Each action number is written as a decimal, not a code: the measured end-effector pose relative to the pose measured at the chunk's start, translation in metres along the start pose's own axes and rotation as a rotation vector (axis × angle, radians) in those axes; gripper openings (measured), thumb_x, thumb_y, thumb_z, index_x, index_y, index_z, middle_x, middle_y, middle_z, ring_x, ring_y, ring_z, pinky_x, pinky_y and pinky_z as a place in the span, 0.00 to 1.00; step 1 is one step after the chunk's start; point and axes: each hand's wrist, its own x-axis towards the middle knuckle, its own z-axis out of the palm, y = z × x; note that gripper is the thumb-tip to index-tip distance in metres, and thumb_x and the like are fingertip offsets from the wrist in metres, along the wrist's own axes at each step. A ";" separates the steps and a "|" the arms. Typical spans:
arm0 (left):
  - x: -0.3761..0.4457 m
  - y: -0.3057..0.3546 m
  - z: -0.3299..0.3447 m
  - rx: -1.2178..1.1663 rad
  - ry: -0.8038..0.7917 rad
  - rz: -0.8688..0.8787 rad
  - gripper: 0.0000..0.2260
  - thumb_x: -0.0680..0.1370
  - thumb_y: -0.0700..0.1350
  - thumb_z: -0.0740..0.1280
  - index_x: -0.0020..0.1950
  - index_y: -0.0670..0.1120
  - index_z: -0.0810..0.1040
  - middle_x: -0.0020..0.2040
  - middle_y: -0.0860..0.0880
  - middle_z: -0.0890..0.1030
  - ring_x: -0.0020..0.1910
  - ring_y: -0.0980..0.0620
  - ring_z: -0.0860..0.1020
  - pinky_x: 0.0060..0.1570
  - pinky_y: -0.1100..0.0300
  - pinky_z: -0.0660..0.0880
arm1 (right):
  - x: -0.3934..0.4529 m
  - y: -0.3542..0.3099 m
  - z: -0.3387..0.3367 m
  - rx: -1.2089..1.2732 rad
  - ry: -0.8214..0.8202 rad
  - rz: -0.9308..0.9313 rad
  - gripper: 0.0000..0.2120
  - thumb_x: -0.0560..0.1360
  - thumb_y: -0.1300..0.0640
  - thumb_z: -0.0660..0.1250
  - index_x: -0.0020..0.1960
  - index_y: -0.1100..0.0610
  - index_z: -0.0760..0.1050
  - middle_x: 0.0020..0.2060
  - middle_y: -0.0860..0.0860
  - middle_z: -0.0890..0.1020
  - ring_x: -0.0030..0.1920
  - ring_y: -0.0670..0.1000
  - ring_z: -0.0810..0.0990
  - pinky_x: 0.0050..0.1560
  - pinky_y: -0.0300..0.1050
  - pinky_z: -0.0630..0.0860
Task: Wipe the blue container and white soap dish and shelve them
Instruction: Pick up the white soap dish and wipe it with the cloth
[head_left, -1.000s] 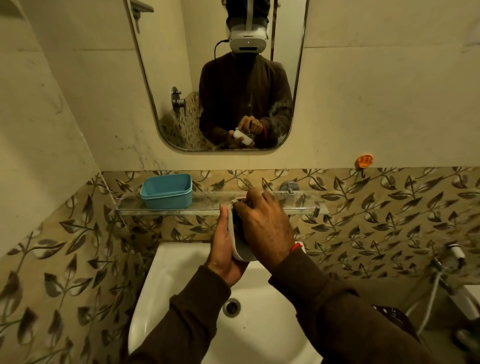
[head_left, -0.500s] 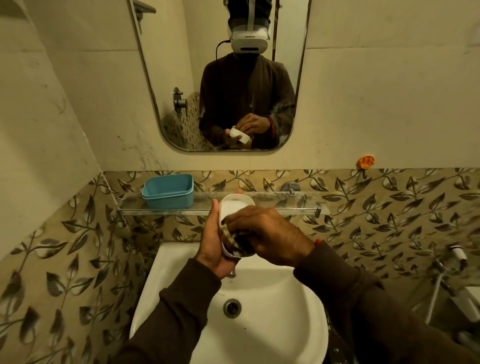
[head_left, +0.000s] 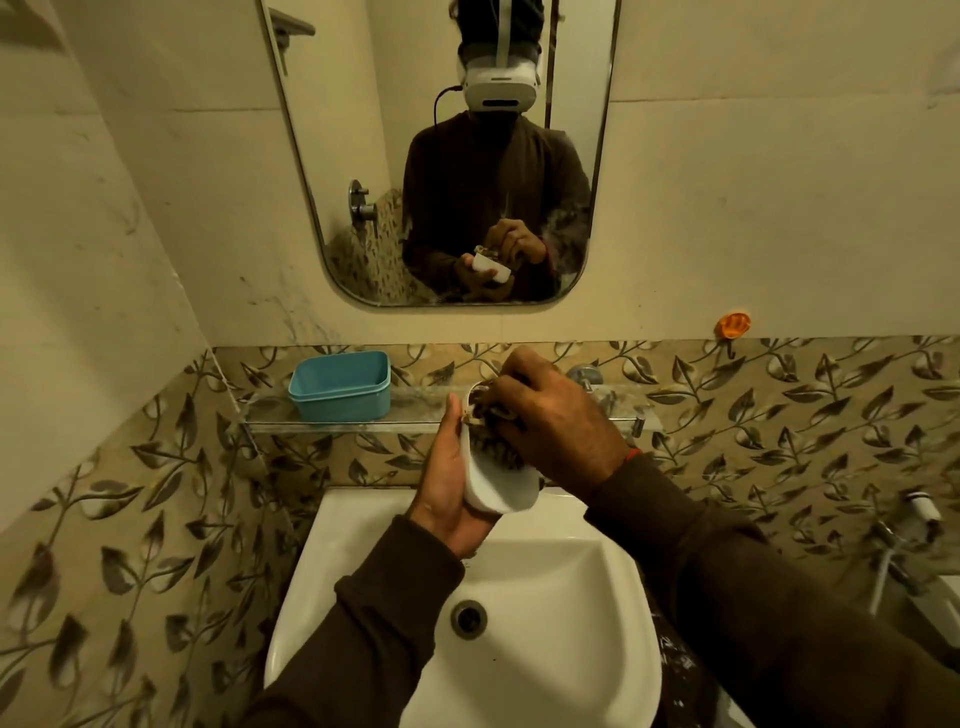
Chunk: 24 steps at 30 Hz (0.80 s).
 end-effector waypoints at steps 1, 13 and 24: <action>0.001 0.000 0.001 0.029 0.014 0.029 0.28 0.82 0.65 0.54 0.68 0.47 0.79 0.67 0.37 0.80 0.68 0.38 0.76 0.66 0.41 0.73 | 0.000 -0.002 0.002 -0.019 0.010 0.023 0.12 0.70 0.60 0.73 0.52 0.63 0.78 0.48 0.61 0.78 0.44 0.60 0.79 0.37 0.53 0.81; 0.005 0.019 -0.011 0.121 0.001 0.302 0.25 0.80 0.68 0.53 0.71 0.60 0.75 0.60 0.41 0.85 0.58 0.40 0.84 0.46 0.43 0.83 | -0.013 -0.028 0.017 0.071 -0.169 0.116 0.21 0.74 0.55 0.70 0.65 0.58 0.74 0.60 0.58 0.76 0.57 0.59 0.78 0.56 0.51 0.78; 0.007 0.020 -0.015 0.095 -0.035 0.289 0.25 0.82 0.66 0.51 0.72 0.57 0.74 0.59 0.41 0.85 0.58 0.43 0.83 0.54 0.47 0.82 | 0.006 -0.025 0.000 0.881 -0.434 0.486 0.09 0.73 0.66 0.68 0.48 0.53 0.77 0.46 0.50 0.81 0.48 0.51 0.81 0.43 0.42 0.80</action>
